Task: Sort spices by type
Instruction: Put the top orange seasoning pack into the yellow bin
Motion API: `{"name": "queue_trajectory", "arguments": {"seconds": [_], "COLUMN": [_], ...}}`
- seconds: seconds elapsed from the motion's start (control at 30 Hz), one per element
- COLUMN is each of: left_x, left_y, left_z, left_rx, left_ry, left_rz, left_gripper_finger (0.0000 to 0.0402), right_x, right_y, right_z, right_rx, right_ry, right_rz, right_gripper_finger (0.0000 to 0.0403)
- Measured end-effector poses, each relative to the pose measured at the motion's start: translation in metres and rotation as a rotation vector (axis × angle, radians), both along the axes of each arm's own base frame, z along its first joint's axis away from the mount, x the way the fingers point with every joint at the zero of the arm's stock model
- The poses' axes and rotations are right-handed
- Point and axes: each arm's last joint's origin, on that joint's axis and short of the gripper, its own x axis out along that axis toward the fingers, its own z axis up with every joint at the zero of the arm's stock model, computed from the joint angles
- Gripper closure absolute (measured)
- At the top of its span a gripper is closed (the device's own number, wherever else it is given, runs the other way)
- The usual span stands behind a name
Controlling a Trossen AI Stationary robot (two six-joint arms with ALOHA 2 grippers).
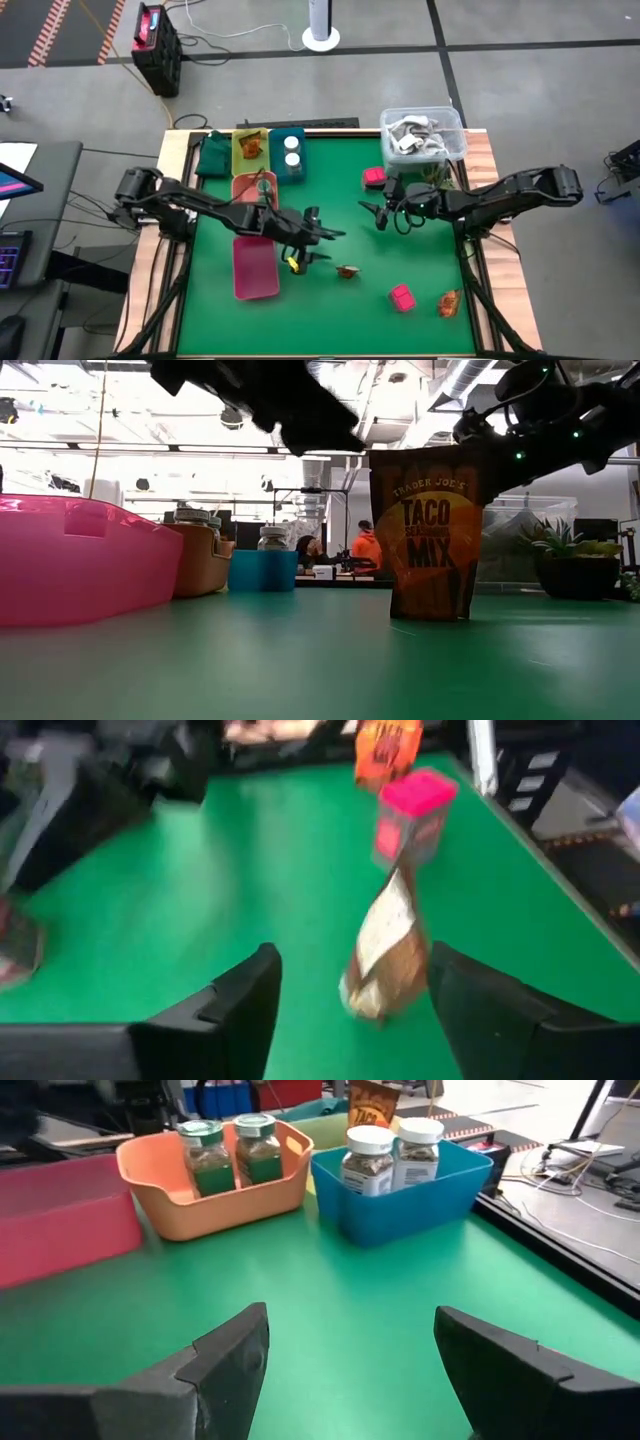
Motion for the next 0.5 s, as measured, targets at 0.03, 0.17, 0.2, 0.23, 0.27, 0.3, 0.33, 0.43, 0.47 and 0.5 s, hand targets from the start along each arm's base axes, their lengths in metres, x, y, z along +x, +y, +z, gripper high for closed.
{"name": "queue_trajectory", "arguments": {"seconds": [0.03,0.17,0.2,0.23,0.27,0.3,0.33,0.43,0.47,0.5], "left_x": [0.001,0.005,0.005,0.005,0.005,0.006,0.006,0.009,0.012,0.014], "left_y": [-0.003,-0.013,-0.016,-0.018,-0.021,-0.023,-0.025,-0.031,-0.032,-0.033], "left_z": [-0.001,-0.004,-0.003,-0.002,-0.001,-0.002,-0.003,-0.01,-0.012,-0.016], "left_rx": [0.002,0.027,0.034,0.04,0.052,0.065,0.073,0.074,0.071,0.073], "left_ry": [-0.009,-0.055,-0.063,-0.08,-0.096,-0.106,-0.112,-0.114,-0.13,-0.125], "left_rz": [0.0,-0.015,-0.025,-0.033,-0.047,-0.058,-0.065,-0.081,-0.08,-0.081], "left_gripper_finger": [0.0151,0.012,0.0116,0.0114,0.0114,0.0114,0.0114,0.0117,0.0117,0.0117], "right_x": [0.0,0.0,0.0,0.0,0.0,0.0,0.0,0.0,0.0,0.0], "right_y": [0.0,0.0,0.0,0.0,0.0,0.0,0.0,0.0,0.0,0.0], "right_z": [0.0,0.0,0.0,0.001,0.001,0.0,0.0,0.001,0.001,0.001], "right_rx": [0.0,0.0,0.0,0.0,0.0,0.002,0.002,0.002,0.002,0.002], "right_ry": [-0.001,-0.004,-0.005,-0.006,-0.006,-0.005,-0.005,-0.008,-0.007,-0.008], "right_rz": [-0.001,0.0,0.0,0.0,0.0,0.0,-0.001,-0.001,-0.001,-0.001], "right_gripper_finger": [0.0093,0.0093,0.0093,0.0093,0.0093,0.0093,0.0093,0.0093,0.0093,0.0093]}}
